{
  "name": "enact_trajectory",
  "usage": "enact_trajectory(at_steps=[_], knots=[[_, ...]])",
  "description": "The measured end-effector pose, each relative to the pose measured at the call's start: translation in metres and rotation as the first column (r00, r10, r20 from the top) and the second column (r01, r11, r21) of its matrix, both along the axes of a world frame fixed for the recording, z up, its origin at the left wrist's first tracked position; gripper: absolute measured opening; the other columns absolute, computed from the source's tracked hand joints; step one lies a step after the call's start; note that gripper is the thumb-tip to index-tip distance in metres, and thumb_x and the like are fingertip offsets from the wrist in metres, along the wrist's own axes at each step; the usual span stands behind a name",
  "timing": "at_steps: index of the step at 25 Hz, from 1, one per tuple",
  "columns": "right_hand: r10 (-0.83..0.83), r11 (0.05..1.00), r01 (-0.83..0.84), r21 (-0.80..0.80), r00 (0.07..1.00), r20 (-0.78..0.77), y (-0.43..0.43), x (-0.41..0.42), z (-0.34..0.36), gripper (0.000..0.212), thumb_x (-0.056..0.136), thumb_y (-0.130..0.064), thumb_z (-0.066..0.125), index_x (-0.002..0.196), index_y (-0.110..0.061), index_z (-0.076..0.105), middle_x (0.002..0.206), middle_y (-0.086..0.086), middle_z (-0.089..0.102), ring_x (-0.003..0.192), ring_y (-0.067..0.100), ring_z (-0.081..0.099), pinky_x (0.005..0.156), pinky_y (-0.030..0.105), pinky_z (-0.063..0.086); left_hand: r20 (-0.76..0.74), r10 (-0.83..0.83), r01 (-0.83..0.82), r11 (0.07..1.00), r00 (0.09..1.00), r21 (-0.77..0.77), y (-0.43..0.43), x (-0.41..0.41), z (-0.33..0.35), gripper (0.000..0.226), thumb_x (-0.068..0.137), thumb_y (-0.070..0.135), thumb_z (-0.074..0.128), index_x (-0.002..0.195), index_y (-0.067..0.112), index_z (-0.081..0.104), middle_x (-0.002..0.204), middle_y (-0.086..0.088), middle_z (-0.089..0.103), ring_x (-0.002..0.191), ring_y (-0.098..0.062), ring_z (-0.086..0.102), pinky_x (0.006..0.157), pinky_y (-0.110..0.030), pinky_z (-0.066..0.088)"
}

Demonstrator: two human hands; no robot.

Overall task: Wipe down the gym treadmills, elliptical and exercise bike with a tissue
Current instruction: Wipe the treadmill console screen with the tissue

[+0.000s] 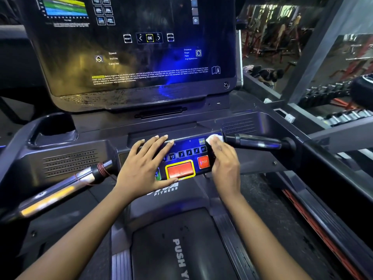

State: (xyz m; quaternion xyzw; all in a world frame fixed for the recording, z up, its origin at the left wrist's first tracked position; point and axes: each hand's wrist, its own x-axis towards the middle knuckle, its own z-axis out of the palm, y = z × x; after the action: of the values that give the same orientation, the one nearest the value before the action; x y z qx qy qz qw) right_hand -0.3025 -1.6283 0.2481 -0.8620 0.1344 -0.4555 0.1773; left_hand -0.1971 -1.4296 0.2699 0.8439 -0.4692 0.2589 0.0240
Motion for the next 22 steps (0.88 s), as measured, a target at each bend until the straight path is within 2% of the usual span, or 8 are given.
enact_trajectory(at_steps=[3, 6, 8, 10, 12, 15, 18, 22], knots=[[-0.035, 0.999, 0.034, -0.018, 0.999, -0.007, 0.015, 0.016, 0.001, 0.051, 0.069, 0.021, 0.06, 0.115, 0.0, 0.065, 0.115, 0.013, 0.065, 0.094, 0.029, 0.06, 0.09, 0.025, 0.041, -0.02, 0.014, -0.014, 1.0, 1.0, 0.009, -0.001, -0.001, 0.002, 0.093, 0.077, 0.078, 0.038, 0.143, 0.012, 0.043, 0.147, -0.008, 0.043, 0.133, -0.026, 0.043, 0.108, -0.044, 0.029], [0.039, 0.995, -0.044, -0.093, 0.998, -0.056, 0.051, 0.02, -0.007, 0.057, 0.064, 0.018, 0.068, 0.117, -0.003, 0.064, 0.116, 0.01, 0.064, 0.093, 0.021, 0.052, 0.084, 0.028, 0.042, -0.052, 0.025, -0.025, 1.0, 0.998, 0.004, 0.001, -0.003, 0.004, 0.096, 0.075, 0.078, 0.04, 0.145, 0.013, 0.039, 0.148, -0.008, 0.041, 0.135, -0.025, 0.041, 0.11, -0.047, 0.026], [0.104, 0.987, -0.114, -0.113, 0.991, -0.087, 0.066, 0.018, -0.011, 0.059, 0.063, 0.016, 0.07, 0.118, -0.005, 0.063, 0.117, 0.009, 0.063, 0.092, 0.021, 0.053, 0.078, 0.027, 0.048, -0.079, 0.06, -0.063, 0.997, 0.995, -0.036, 0.013, -0.003, 0.005, 0.099, 0.074, 0.079, 0.042, 0.147, 0.013, 0.036, 0.15, -0.007, 0.038, 0.138, -0.024, 0.036, 0.112, -0.048, 0.025], [0.216, 0.961, -0.236, -0.142, 0.966, -0.144, 0.078, 0.012, -0.015, 0.06, 0.065, 0.015, 0.064, 0.121, -0.007, 0.062, 0.12, 0.007, 0.062, 0.096, 0.02, 0.054, 0.075, 0.029, 0.053, -0.087, 0.111, -0.116, 0.992, 0.99, -0.056, 0.035, -0.001, 0.004, 0.103, 0.072, 0.081, 0.042, 0.148, 0.012, 0.033, 0.152, -0.006, 0.035, 0.14, -0.023, 0.032, 0.113, -0.049, 0.024], [0.302, 0.937, -0.32, -0.14, 0.944, -0.135, 0.074, 0.007, -0.011, 0.055, 0.07, 0.011, 0.048, 0.12, -0.006, 0.062, 0.121, 0.006, 0.062, 0.102, 0.02, 0.055, 0.085, 0.029, 0.05, -0.093, 0.131, -0.137, 0.989, 0.987, -0.054, 0.056, 0.003, 0.003, 0.106, 0.071, 0.082, 0.042, 0.148, 0.01, 0.031, 0.152, -0.007, 0.034, 0.142, -0.025, 0.029, 0.114, -0.049, 0.022], [0.187, 0.982, -0.188, -0.032, 0.982, -0.02, 0.053, 0.016, 0.001, 0.049, 0.078, 0.002, 0.034, 0.116, -0.003, 0.064, 0.117, 0.009, 0.064, 0.104, 0.023, 0.057, 0.098, 0.021, 0.038, -0.117, 0.098, -0.104, 0.994, 0.988, -0.045, 0.071, 0.009, -0.001, 0.109, 0.071, 0.081, 0.045, 0.148, 0.006, 0.029, 0.152, -0.009, 0.032, 0.142, -0.026, 0.026, 0.116, -0.043, 0.019], [0.147, 0.986, -0.15, -0.074, 0.988, -0.044, 0.067, 0.03, 0.005, 0.048, 0.076, 0.006, 0.04, 0.118, -0.002, 0.063, 0.117, 0.012, 0.063, 0.1, 0.024, 0.054, 0.091, 0.025, 0.039, -0.118, 0.061, -0.068, 0.996, 0.991, -0.053, 0.072, 0.011, -0.002, 0.11, 0.072, 0.08, 0.048, 0.147, 0.002, 0.029, 0.151, -0.011, 0.033, 0.141, -0.026, 0.027, 0.118, -0.037, 0.019], [0.305, 0.923, -0.327, -0.201, 0.943, -0.136, 0.098, 0.029, -0.005, 0.053, 0.075, 0.002, 0.037, 0.123, -0.002, 0.06, 0.123, 0.009, 0.061, 0.101, 0.02, 0.05, 0.078, 0.026, 0.051, -0.102, 0.037, -0.044, 0.997, 0.994, -0.07, 0.072, 0.013, -0.002, 0.107, 0.074, 0.079, 0.048, 0.146, 0.001, 0.032, 0.149, -0.012, 0.037, 0.139, -0.027, 0.03, 0.117, -0.037, 0.021]])
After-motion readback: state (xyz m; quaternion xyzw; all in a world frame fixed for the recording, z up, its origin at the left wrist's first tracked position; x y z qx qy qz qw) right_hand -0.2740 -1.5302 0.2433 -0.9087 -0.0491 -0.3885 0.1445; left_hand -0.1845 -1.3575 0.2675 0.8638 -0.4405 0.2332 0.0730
